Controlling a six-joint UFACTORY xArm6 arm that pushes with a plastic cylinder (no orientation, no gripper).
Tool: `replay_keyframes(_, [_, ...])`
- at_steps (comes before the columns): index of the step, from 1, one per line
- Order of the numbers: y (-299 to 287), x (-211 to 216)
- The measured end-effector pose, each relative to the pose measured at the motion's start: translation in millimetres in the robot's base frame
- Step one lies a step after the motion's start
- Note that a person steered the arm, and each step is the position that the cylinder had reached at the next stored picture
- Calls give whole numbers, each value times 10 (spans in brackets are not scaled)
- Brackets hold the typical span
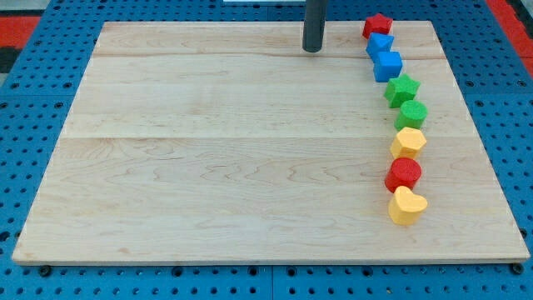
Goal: Adjust the group of blocks to form a vertical line
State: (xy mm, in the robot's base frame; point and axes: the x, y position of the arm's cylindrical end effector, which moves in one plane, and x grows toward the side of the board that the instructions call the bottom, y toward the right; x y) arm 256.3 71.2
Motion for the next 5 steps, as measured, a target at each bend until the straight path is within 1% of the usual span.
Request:
replay_keyframes(1, [-20, 0])
replay_keyframes(2, [-571, 201])
replay_keyframes(3, [-1030, 1072])
replay_keyframes(4, [-686, 2285])
replay_keyframes(5, [-95, 2773])
